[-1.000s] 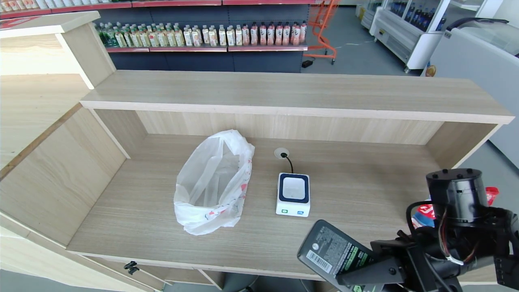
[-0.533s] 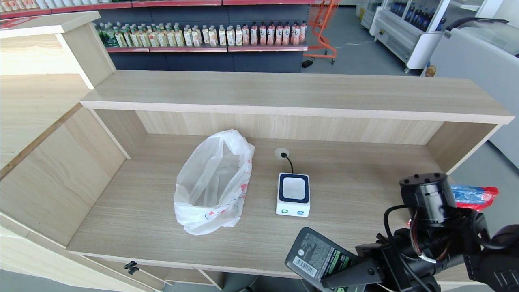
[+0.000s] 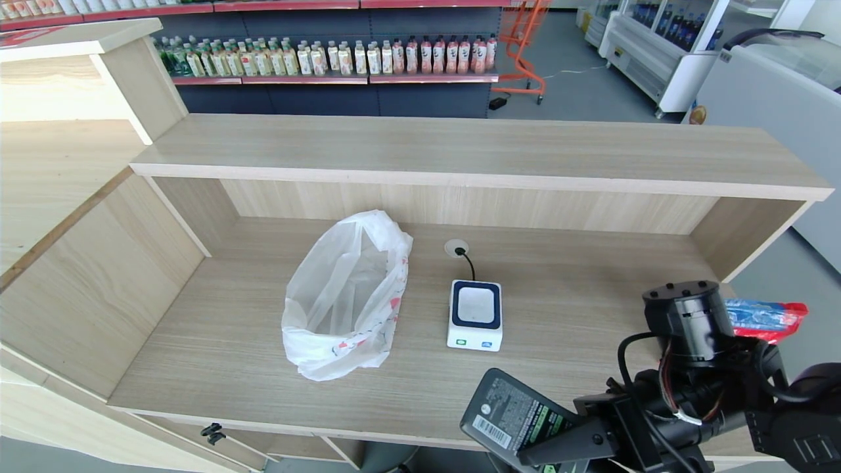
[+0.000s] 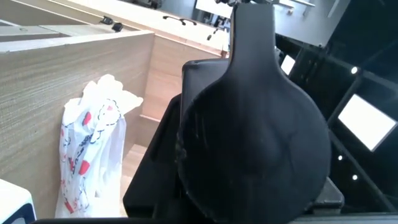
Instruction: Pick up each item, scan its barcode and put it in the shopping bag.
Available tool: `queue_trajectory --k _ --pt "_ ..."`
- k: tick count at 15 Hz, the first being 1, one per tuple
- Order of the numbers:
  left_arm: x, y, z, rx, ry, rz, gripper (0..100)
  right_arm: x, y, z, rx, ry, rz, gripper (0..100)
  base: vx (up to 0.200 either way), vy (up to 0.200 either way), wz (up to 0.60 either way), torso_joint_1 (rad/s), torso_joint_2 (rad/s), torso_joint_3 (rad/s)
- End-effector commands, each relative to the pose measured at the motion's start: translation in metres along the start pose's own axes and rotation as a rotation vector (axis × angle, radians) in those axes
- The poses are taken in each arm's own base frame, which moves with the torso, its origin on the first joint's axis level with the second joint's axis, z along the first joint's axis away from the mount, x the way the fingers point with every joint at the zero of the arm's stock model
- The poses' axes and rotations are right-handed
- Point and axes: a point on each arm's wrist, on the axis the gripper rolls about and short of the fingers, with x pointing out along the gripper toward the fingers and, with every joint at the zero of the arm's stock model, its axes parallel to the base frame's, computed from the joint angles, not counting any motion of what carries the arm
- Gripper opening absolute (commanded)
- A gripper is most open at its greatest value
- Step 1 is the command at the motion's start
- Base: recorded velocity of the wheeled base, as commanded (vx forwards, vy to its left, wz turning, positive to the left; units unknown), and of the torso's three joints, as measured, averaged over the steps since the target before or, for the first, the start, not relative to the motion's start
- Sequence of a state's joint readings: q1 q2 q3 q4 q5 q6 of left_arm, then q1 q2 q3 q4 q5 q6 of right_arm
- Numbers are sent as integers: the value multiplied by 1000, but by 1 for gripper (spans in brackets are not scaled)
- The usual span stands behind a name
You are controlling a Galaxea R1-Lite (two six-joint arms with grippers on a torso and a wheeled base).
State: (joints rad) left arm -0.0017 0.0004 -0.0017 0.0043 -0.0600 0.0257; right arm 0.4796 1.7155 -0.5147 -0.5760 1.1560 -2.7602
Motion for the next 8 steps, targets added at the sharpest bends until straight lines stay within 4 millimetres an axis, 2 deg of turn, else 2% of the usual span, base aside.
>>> queue_trajectory --k 1,4,8 --pt "0 0 0 0 0 0 100 1 -1 -2 -10 2 -3 0 0 0 0 0 0 0" --pt "0 0 0 0 0 0 100 10 -12 -18 -113 11 -43 0 0 0 0 0 0 0" --pt "0 0 -1 0 2 0 100 11 -10 -16 -105 0 -55 0 0 0 0 0 0 0"
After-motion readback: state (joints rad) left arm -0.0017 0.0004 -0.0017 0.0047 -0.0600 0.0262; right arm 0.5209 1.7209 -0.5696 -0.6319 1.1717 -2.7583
